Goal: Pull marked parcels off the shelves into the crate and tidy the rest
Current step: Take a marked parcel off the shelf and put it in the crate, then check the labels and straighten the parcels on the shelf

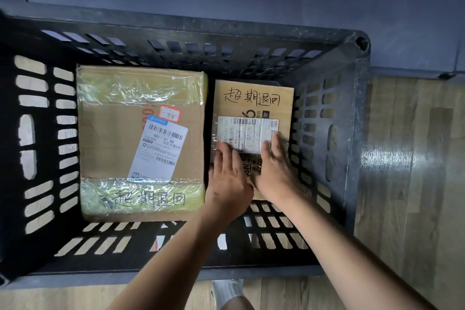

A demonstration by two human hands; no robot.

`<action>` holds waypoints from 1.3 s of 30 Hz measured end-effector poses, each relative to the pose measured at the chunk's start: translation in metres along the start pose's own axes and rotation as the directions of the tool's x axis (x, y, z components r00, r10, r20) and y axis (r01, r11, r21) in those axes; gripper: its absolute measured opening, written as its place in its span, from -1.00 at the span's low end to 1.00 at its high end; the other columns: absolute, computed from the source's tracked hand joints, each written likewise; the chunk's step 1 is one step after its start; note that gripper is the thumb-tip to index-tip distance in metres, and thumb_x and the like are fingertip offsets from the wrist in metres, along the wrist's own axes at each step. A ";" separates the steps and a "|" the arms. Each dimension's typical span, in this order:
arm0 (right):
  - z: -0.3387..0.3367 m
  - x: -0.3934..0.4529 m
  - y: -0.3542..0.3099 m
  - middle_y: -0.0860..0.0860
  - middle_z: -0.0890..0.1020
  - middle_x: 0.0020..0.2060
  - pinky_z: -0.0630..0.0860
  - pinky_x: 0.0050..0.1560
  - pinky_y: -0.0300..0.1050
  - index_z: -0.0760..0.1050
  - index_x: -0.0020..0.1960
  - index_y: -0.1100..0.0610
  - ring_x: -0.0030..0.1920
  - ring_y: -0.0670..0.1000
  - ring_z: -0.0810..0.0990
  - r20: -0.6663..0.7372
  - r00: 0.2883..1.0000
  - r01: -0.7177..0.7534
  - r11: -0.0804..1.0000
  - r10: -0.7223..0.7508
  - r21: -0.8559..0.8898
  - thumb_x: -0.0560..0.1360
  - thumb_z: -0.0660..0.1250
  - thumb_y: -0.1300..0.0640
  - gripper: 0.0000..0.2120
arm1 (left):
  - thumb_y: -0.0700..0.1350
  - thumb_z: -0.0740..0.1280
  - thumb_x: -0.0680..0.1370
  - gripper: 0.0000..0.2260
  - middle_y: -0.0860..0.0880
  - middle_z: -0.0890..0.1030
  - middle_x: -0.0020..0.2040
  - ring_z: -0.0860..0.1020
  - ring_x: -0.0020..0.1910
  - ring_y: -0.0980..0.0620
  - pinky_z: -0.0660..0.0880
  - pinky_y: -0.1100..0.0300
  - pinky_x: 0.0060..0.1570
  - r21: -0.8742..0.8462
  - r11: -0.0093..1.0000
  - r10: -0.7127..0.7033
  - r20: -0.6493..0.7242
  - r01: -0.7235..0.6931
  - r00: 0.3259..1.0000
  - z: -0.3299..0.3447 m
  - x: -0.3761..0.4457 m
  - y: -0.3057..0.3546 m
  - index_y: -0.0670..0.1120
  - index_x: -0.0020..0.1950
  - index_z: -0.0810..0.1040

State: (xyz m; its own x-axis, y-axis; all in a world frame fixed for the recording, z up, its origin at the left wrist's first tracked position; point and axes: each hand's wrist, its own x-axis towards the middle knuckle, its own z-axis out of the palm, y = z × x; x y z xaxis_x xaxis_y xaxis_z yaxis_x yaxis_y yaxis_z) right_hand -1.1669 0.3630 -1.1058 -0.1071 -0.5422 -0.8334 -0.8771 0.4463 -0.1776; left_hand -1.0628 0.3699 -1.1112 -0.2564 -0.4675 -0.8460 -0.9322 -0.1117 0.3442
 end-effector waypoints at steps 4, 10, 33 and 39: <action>-0.007 0.004 0.001 0.10 -0.39 0.46 -0.01 0.46 0.04 -0.22 0.51 0.17 0.47 0.08 -0.36 0.076 0.997 -0.008 0.998 0.012 -0.060 0.54 0.22 0.15 -0.25 | -0.24 0.09 0.54 -0.40 -0.28 -0.27 0.50 -0.27 0.49 -0.22 -0.22 0.01 0.48 -0.099 0.995 0.017 0.093 -0.008 0.996 -0.020 0.002 0.003 -0.28 0.50 -0.15; -0.027 -0.018 -0.004 -0.04 -0.31 0.49 0.18 0.41 0.02 -0.23 0.52 0.02 0.51 0.07 -0.12 0.066 0.998 -0.008 1.000 0.007 0.024 0.52 0.25 0.19 -0.21 | -0.35 0.17 0.48 -0.49 -0.16 0.38 0.40 0.44 0.28 -0.20 0.40 0.07 0.25 -0.405 0.913 0.033 -0.042 -0.047 0.999 -0.053 -0.022 0.001 -0.18 0.44 0.26; -0.263 -0.321 -0.115 -0.21 -0.18 0.40 -0.22 0.23 -0.57 -0.19 0.49 0.06 0.48 -0.21 -0.12 -0.514 0.768 0.447 0.895 -0.382 0.002 0.50 0.19 0.02 -0.27 | 0.11 0.12 0.25 -0.47 0.07 0.59 -0.08 0.42 -0.06 0.07 0.52 0.33 -0.22 0.392 0.894 0.440 -0.667 -0.219 0.602 -0.292 -0.323 0.051 -0.02 0.17 0.43; -0.324 -0.448 -0.150 -0.33 -0.23 0.36 0.03 0.19 -0.53 -0.23 0.46 -0.12 0.45 -0.29 -0.01 -0.653 0.594 0.514 0.846 -0.469 -0.141 0.51 0.20 -0.04 -0.28 | 0.13 0.11 0.20 -0.51 0.05 0.62 -0.12 0.54 -0.15 0.06 0.53 0.35 -0.31 0.496 0.851 0.522 -0.767 -0.171 0.373 -0.353 -0.450 0.084 -0.02 0.07 0.41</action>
State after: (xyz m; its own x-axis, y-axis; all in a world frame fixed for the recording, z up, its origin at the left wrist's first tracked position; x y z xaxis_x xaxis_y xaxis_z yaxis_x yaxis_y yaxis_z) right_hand -1.1389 0.3081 -0.5360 0.0423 -0.9966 -0.0702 -0.8632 -0.0011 -0.5048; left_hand -0.9353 0.2615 -0.5575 -0.3862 -0.9053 0.1769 -0.8765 0.4199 0.2354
